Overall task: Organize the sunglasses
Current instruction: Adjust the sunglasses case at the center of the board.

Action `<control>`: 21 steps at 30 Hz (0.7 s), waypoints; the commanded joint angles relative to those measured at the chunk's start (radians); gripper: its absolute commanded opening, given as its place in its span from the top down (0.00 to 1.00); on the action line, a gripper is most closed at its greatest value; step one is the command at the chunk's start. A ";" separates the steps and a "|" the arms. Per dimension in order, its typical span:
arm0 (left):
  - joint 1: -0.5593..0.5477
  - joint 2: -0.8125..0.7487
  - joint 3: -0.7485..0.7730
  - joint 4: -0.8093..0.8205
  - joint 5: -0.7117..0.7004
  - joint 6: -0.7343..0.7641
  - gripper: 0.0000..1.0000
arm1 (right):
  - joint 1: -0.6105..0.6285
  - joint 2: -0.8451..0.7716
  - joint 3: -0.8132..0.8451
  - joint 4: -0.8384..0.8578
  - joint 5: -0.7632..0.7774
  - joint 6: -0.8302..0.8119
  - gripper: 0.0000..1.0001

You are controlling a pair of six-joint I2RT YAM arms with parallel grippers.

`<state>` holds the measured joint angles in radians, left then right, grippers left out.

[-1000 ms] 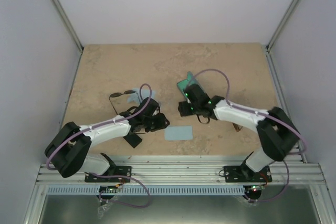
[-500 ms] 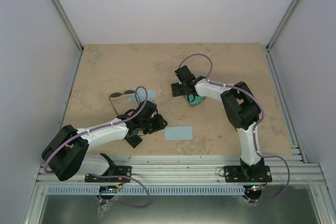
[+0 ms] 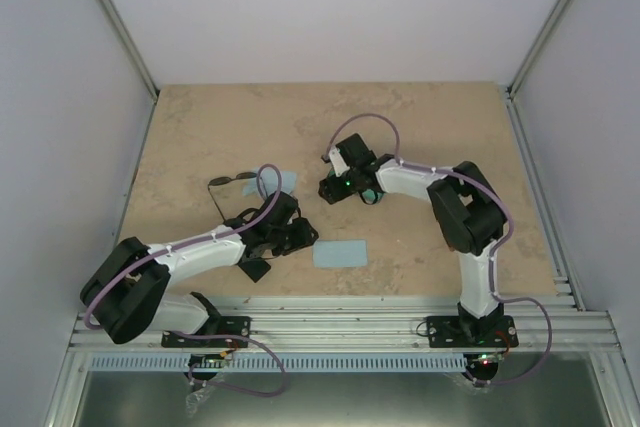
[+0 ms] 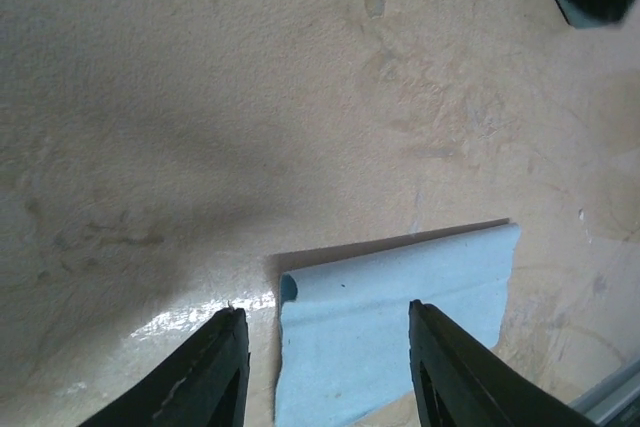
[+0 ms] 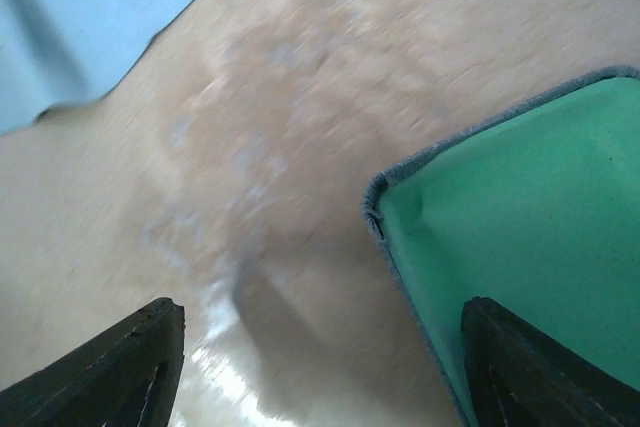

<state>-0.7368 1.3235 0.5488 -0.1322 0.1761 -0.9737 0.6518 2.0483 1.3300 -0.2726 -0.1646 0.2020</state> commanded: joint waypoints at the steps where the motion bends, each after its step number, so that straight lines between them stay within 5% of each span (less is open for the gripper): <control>1: 0.002 -0.016 0.019 -0.021 -0.031 -0.003 0.53 | 0.026 -0.047 -0.109 -0.036 -0.109 -0.020 0.24; 9: 0.002 -0.067 -0.001 -0.058 -0.039 -0.009 0.46 | 0.043 -0.180 -0.253 -0.071 -0.102 -0.088 0.26; 21: 0.002 -0.057 -0.012 -0.037 -0.027 -0.003 0.43 | 0.080 -0.378 -0.303 -0.064 0.085 0.084 0.23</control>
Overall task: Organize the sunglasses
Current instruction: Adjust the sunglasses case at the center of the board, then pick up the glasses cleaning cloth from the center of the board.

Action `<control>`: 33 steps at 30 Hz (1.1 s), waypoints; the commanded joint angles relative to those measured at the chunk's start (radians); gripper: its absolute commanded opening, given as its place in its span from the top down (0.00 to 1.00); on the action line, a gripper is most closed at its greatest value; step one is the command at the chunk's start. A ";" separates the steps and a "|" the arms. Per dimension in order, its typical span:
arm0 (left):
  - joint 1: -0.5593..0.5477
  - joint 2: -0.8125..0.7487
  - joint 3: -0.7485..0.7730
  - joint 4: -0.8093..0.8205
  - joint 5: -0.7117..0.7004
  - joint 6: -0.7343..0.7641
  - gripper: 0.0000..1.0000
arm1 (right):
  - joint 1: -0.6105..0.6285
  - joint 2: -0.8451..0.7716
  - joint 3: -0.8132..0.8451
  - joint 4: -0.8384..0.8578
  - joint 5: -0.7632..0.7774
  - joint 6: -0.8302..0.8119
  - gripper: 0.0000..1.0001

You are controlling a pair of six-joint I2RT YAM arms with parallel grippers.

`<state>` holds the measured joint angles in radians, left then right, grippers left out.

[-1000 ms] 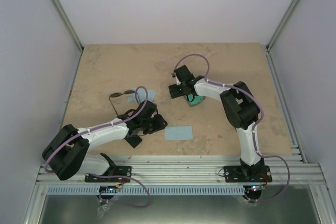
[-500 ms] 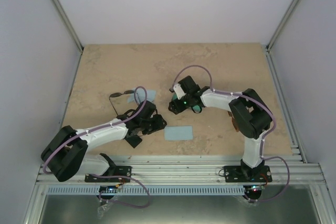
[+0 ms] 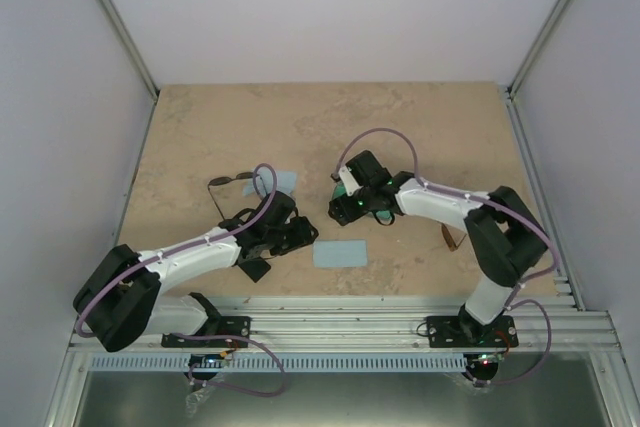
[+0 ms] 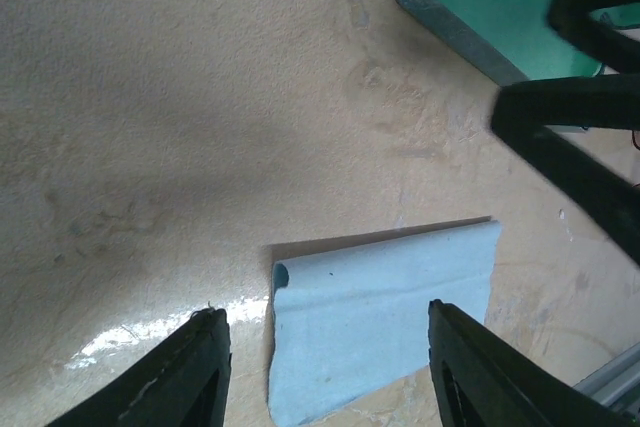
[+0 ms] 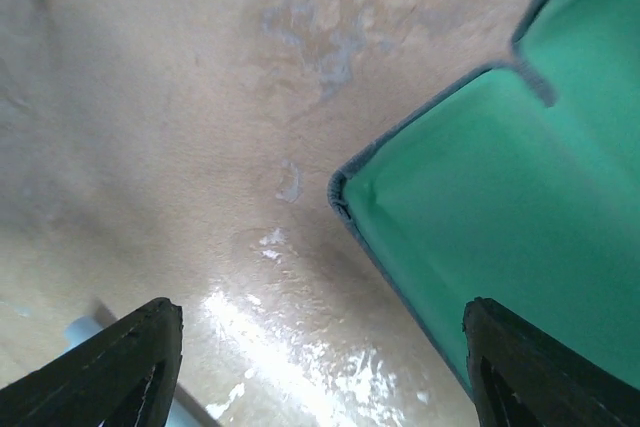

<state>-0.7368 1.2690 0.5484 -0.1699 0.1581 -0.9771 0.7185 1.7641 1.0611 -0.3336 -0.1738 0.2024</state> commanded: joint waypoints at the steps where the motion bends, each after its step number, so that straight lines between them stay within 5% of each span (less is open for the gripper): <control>1: 0.002 -0.002 -0.016 -0.003 -0.010 0.000 0.43 | 0.016 -0.127 -0.058 -0.002 0.109 0.101 0.23; 9: 0.000 0.014 -0.042 0.010 0.036 -0.003 0.49 | 0.061 -0.284 -0.205 -0.090 0.229 0.307 0.36; 15: -0.018 0.056 -0.040 0.021 0.068 -0.012 0.58 | 0.134 -0.317 -0.272 -0.113 0.153 0.364 0.49; 33: -0.078 0.156 -0.015 -0.023 0.006 -0.055 0.65 | 0.223 -0.252 -0.330 -0.140 0.177 0.453 0.53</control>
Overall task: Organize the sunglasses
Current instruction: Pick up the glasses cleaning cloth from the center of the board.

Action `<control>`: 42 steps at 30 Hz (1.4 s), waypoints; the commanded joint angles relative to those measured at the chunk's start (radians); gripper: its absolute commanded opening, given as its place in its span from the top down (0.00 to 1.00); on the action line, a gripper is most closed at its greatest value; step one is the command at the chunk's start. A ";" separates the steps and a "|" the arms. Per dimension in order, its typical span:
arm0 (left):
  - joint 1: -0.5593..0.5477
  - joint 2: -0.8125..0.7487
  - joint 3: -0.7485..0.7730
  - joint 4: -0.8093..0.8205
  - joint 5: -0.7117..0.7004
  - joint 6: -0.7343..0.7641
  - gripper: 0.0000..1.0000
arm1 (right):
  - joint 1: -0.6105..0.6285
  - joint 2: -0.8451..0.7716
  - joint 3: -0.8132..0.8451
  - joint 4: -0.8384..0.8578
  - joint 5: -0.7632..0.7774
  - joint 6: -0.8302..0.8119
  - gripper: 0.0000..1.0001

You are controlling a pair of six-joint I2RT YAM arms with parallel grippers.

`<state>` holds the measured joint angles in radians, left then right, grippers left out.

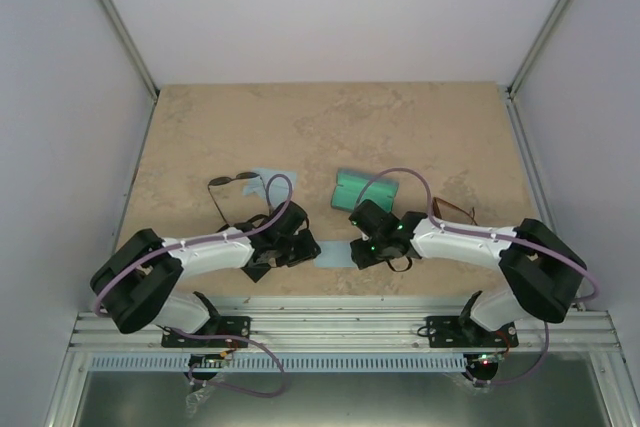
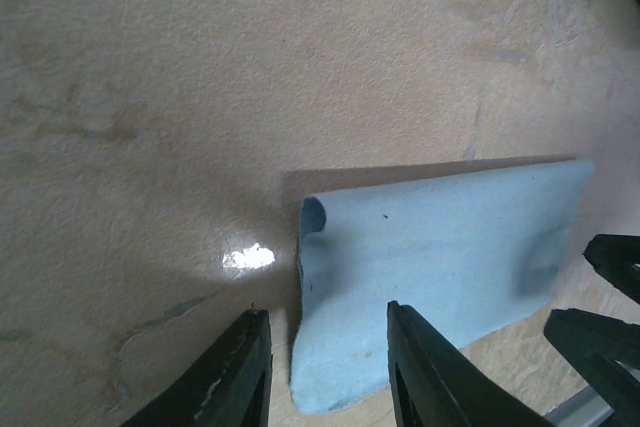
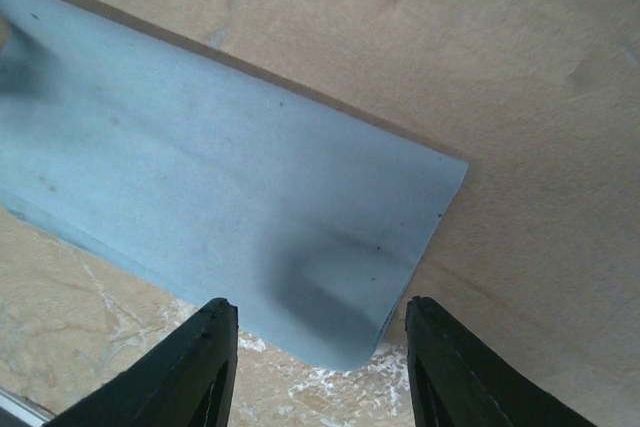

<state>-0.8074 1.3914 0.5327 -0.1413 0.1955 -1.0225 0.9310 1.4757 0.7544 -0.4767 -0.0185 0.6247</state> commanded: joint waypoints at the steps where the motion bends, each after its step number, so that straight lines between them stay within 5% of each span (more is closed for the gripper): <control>1: -0.008 0.036 0.001 -0.052 -0.029 -0.010 0.66 | 0.012 0.043 -0.024 0.009 0.022 0.034 0.54; 8: -0.016 0.056 0.003 -0.050 -0.016 -0.009 0.71 | 0.013 0.083 -0.050 0.047 0.022 0.054 0.61; 20: -0.019 0.091 0.020 -0.049 -0.032 -0.005 0.90 | 0.013 0.088 -0.056 0.051 0.021 0.070 0.95; 25: -0.019 0.100 0.026 -0.057 -0.043 -0.001 0.97 | 0.012 0.084 -0.053 0.053 0.021 0.075 1.00; 33: -0.054 0.081 0.094 -0.189 -0.148 0.007 0.74 | 0.013 0.063 -0.066 0.041 0.048 0.095 1.00; 42: -0.140 0.169 0.175 -0.262 -0.229 -0.037 0.78 | 0.014 0.066 -0.102 0.081 0.042 0.134 1.00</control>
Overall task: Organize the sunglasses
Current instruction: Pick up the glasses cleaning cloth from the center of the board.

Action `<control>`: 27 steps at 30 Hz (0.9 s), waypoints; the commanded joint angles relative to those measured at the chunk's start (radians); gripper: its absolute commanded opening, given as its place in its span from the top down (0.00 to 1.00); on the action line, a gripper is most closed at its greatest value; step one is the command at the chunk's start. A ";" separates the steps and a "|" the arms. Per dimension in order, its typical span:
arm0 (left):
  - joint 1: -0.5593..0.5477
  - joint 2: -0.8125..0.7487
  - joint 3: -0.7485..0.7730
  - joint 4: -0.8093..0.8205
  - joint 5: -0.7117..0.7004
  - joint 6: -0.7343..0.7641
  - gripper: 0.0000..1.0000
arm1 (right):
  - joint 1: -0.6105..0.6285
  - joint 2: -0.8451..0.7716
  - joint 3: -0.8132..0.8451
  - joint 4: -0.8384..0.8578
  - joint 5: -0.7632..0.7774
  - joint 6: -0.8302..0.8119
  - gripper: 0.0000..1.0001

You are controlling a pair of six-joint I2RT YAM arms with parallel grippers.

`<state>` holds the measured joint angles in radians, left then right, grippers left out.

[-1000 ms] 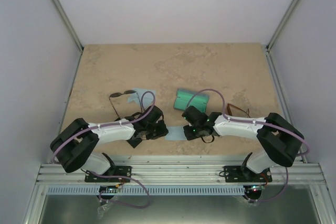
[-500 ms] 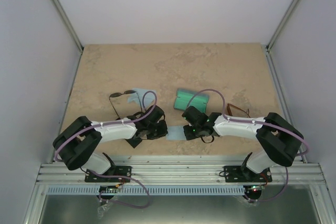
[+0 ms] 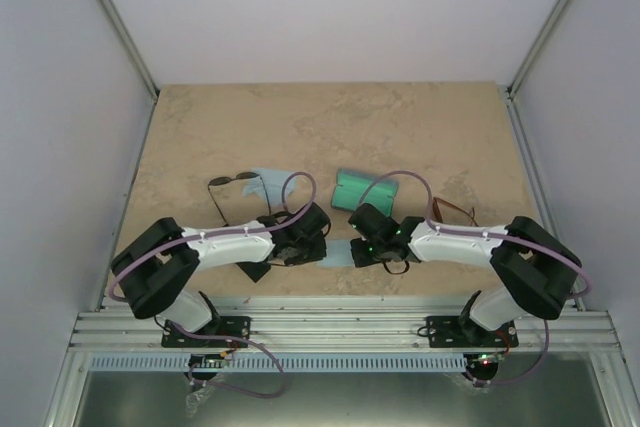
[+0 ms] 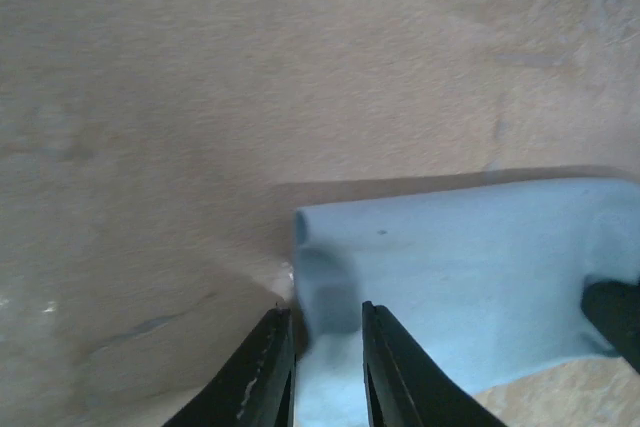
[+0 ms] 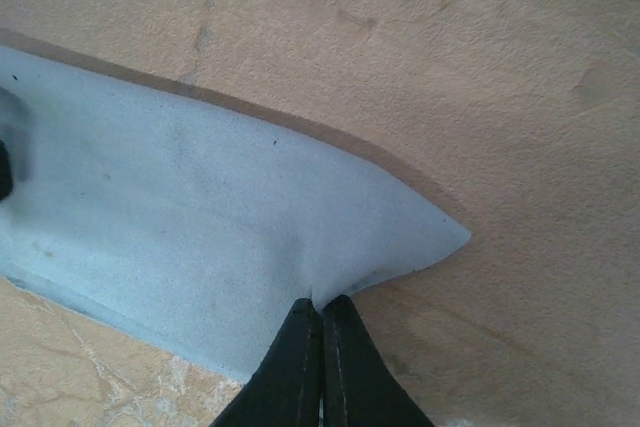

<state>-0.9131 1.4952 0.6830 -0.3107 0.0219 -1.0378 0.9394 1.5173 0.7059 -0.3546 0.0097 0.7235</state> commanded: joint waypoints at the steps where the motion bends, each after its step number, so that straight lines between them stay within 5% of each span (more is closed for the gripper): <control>1: -0.041 0.079 0.030 -0.092 -0.055 -0.022 0.80 | 0.005 0.023 -0.059 -0.032 0.012 0.039 1.00; 11: -0.048 0.132 0.049 -0.131 -0.079 -0.036 1.00 | -0.005 0.019 -0.114 0.039 -0.007 0.059 1.00; 27: -0.014 0.081 0.264 -0.125 -0.132 0.075 1.00 | -0.136 -0.177 -0.011 0.005 0.014 -0.014 1.00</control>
<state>-0.9524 1.5784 0.8589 -0.4011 -0.0715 -1.0248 0.8543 1.3968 0.6415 -0.2886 -0.0093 0.7513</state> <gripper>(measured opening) 0.016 0.019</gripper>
